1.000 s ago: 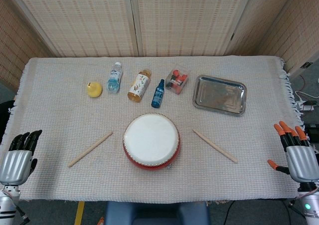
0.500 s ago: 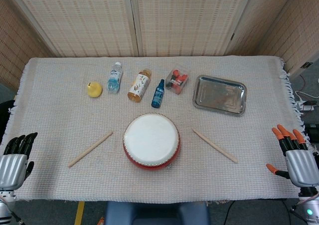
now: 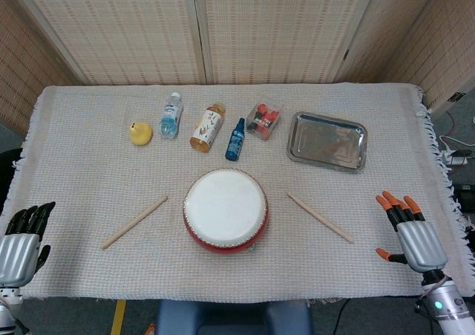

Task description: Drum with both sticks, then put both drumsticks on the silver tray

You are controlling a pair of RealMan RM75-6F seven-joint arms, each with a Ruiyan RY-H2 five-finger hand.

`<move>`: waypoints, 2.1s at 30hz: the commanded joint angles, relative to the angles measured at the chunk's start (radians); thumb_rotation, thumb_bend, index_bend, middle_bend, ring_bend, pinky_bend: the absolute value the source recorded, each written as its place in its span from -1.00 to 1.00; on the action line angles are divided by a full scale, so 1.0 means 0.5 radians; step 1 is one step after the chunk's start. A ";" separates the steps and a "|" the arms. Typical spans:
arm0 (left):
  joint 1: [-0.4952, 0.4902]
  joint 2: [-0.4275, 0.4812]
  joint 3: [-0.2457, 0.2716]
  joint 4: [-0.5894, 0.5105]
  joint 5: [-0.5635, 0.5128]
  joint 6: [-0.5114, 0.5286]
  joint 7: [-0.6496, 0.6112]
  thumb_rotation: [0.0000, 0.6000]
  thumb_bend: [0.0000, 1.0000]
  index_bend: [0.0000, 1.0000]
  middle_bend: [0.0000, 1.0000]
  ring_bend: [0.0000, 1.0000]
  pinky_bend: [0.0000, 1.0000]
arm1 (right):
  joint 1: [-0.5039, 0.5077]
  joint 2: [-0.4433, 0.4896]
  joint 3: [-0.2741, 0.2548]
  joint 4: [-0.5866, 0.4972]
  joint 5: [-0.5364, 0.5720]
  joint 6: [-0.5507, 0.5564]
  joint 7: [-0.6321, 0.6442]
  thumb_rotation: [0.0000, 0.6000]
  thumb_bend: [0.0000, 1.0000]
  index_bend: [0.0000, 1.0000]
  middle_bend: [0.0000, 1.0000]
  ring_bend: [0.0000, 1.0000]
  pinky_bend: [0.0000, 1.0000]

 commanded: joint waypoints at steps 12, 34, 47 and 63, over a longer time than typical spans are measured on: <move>-0.021 -0.010 -0.005 0.035 -0.029 -0.065 -0.042 1.00 -0.42 -0.89 -0.78 -0.80 -0.77 | 0.327 -0.375 0.071 0.418 0.165 -0.473 0.019 1.00 -0.98 -1.00 -1.00 -1.00 -1.00; -0.020 -0.031 0.001 0.067 -0.018 -0.073 -0.095 1.00 -0.43 -0.89 -0.78 -0.80 -0.77 | 0.472 -0.582 0.123 0.889 0.394 -0.693 -0.094 1.00 -0.63 -1.00 -1.00 -1.00 -1.00; -0.018 -0.023 0.005 0.054 0.004 -0.058 -0.106 1.00 -0.42 -0.89 -0.78 -0.80 -0.77 | 0.624 -0.413 0.209 0.445 0.248 -0.754 0.418 1.00 -0.46 -0.53 -0.98 -1.00 -1.00; 0.000 -0.019 0.018 0.079 -0.007 -0.063 -0.143 1.00 -0.42 -0.88 -0.78 -0.80 -0.77 | 0.809 -0.799 0.258 0.758 0.509 -0.888 0.016 1.00 -0.46 -0.13 -0.85 -1.00 -1.00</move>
